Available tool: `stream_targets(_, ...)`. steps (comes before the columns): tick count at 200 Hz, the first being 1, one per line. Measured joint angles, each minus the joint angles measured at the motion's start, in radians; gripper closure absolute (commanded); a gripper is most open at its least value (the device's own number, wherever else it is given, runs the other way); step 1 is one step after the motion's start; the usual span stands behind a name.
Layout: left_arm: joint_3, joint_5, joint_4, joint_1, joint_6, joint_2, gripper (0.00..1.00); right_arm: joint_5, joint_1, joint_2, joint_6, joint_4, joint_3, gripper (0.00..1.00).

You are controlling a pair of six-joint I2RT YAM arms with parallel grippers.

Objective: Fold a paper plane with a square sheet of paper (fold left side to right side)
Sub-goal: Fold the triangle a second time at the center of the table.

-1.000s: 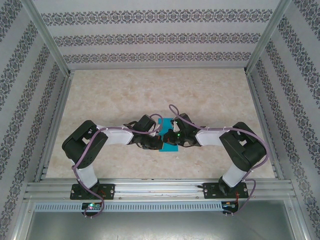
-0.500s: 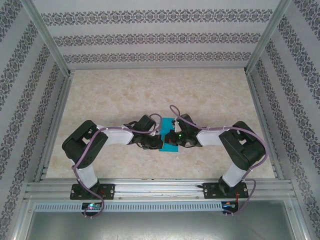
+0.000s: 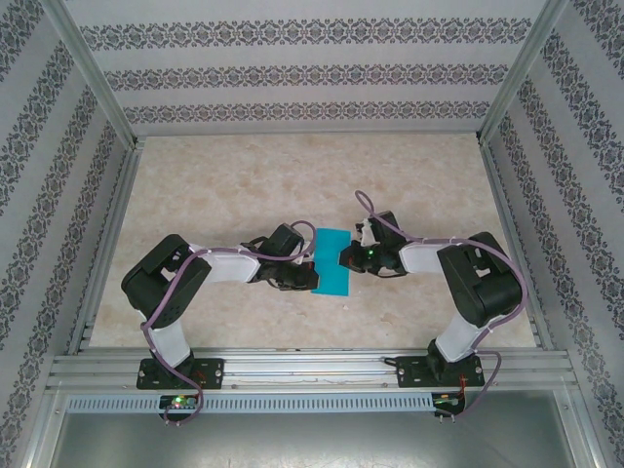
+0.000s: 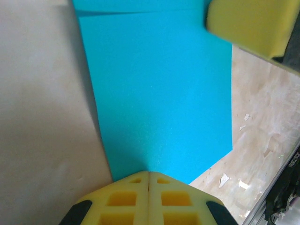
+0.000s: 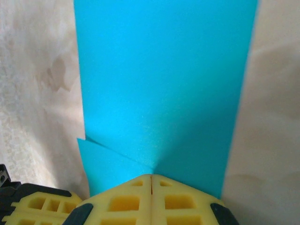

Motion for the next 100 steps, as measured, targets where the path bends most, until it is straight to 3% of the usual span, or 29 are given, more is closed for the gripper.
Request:
stream_targets(54,-0.008,-0.004,0.026,0.0,-0.002,0.0,1.0,-0.029,-0.066,0.007,-0.018,-0.028,0.017,1.0)
stream_targets(100,-0.008,-0.001,0.027,0.0,-0.003,0.0,1.0,0.024,-0.083,-0.113,-0.023,-0.08,0.016,1.0)
